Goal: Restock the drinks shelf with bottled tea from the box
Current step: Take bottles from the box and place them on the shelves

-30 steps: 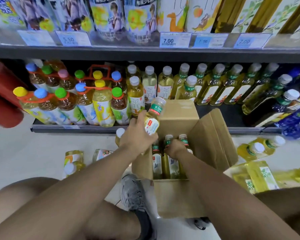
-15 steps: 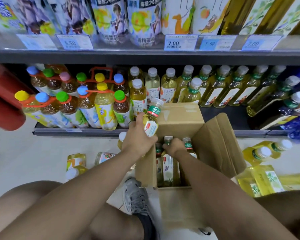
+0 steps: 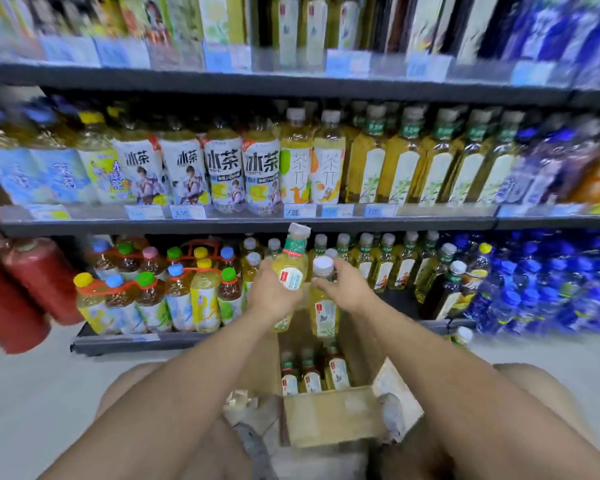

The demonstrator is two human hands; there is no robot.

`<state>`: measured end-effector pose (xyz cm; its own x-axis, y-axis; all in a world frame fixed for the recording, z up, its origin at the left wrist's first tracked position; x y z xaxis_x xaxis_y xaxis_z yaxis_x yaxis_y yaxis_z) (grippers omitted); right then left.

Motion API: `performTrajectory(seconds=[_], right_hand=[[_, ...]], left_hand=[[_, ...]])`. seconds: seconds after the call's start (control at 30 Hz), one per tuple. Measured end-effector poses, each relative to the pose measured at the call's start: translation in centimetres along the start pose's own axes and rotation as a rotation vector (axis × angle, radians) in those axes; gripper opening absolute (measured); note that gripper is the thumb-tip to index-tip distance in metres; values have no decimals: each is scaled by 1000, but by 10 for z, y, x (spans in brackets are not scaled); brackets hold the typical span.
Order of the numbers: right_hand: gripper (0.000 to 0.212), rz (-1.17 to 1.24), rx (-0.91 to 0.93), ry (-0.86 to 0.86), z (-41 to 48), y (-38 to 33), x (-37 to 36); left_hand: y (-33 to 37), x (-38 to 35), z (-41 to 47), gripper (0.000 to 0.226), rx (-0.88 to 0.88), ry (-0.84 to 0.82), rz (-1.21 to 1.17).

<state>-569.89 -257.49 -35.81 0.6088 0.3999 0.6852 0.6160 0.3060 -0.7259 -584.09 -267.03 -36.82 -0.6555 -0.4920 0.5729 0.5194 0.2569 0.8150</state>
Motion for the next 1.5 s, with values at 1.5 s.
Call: performTrajectory(seconds=[1.5], right_hand=[[59, -75, 105, 545, 283, -297, 309]], left_hand=[[303, 148, 365, 50, -192, 67, 164]])
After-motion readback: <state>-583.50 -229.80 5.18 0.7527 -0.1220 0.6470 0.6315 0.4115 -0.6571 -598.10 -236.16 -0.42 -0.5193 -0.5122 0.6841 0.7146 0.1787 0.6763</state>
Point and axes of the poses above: each hand's wrist, its own z-axis towards the middle knuckle, its own x-axis out of the back of the hand, y = z × x, the point moved 3 cm from there along z, towards the middle knuckle, and after that the axes turned 6 degrees about -x, right-handed, at the moved point
